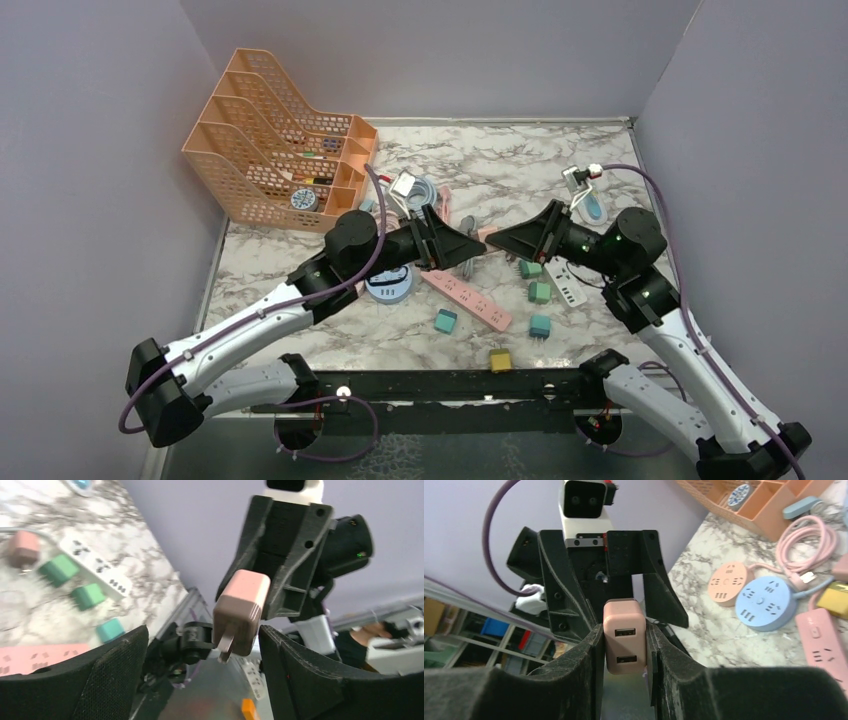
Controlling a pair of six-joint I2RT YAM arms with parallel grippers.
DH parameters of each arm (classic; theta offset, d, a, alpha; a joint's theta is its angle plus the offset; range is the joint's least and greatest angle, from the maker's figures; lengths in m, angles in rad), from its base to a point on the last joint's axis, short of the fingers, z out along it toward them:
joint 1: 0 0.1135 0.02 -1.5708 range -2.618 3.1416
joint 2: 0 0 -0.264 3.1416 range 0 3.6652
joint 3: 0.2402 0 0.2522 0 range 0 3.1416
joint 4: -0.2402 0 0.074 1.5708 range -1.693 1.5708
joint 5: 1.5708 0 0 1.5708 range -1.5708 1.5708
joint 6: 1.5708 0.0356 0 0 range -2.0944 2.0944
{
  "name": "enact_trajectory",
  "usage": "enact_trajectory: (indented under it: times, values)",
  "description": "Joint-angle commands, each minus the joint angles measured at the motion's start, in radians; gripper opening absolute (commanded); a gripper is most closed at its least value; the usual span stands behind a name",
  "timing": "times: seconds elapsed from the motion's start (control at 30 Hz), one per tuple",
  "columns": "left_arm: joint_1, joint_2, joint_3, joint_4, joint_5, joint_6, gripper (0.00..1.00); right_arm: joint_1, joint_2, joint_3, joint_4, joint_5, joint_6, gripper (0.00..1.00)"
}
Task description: Insert the plug
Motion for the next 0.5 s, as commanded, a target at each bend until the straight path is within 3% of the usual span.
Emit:
enact_trajectory:
  times: [0.0,0.23,0.47]
  values:
    - [0.022,-0.085,0.018,-0.246,-0.193,0.140,0.84,0.005,0.030,0.073,-0.140,0.084,-0.210,0.01]
    - [0.032,-0.160,0.097,-0.567,-0.478,0.338,0.87,0.005,0.141,0.111,-0.318,0.253,-0.595,0.01]
    - [0.032,-0.163,0.204,-0.707,-0.665,0.504,0.87,0.025,0.257,0.058,-0.243,0.325,-0.752,0.01]
